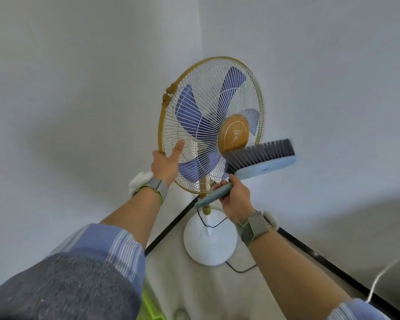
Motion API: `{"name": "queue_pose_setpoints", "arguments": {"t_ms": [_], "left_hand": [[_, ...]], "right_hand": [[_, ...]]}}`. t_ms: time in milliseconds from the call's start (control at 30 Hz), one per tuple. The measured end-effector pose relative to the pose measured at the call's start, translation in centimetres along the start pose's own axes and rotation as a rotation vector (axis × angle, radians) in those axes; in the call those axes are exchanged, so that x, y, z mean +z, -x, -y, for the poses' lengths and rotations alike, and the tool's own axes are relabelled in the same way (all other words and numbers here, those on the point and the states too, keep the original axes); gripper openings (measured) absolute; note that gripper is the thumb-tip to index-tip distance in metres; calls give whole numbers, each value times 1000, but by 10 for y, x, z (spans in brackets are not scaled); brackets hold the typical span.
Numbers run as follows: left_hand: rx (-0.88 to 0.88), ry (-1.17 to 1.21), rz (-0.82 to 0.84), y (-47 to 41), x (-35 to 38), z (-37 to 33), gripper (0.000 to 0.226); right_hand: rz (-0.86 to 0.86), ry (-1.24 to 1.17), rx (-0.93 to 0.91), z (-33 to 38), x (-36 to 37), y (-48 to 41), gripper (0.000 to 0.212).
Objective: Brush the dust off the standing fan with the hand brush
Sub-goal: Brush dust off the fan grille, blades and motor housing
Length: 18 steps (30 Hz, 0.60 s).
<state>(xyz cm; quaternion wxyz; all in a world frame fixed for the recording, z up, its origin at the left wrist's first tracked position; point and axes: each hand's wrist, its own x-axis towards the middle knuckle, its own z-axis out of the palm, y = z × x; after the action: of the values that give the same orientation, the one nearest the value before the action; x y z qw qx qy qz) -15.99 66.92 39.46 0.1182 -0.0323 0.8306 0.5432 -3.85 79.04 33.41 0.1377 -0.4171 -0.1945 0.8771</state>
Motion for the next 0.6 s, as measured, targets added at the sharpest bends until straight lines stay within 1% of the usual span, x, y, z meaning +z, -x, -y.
{"name": "queue_pose_setpoints", "arguments": {"t_ms": [33,100,133,200,267,300,333,400,467,500,533,600], "left_hand": [[3,-5,-1,1,0,0,89],[2,-4,-2,3,0,1,90],[1,-1,-1,4,-1,1,92],[-4,3,0,5,-2,0,95],[-7,2,-1,6,-4,1,98],[-7,-1,-2,8,-4,2,97],[-3,-6,-5,8,-4,2,94],[-4,-21,-8,9,-2,3,90],[-5,-37,1,11,0,3,90],[-3,-44,6,11,1,3,89],[2,-49,9,12,2,2,89],[6,-52,13,12,2,2,89]], "right_hand": [[10,-10,40,-2,0,-1,23],[4,108,101,-10,-10,-3,23],[-21,227,104,-16,-20,-7,17],[-90,549,37,-22,-42,-16,9],[-183,844,-66,-24,-56,-25,7],[-230,943,-108,-25,-63,-34,9],[-265,942,-138,-26,-69,-44,14],[-318,850,-191,-31,-86,-83,36],[-300,812,-216,-35,-85,-93,52],[-271,807,-229,-33,-71,-74,54],[-237,785,-238,-34,-54,-50,51],[-133,749,-228,-34,-21,0,32]]}}
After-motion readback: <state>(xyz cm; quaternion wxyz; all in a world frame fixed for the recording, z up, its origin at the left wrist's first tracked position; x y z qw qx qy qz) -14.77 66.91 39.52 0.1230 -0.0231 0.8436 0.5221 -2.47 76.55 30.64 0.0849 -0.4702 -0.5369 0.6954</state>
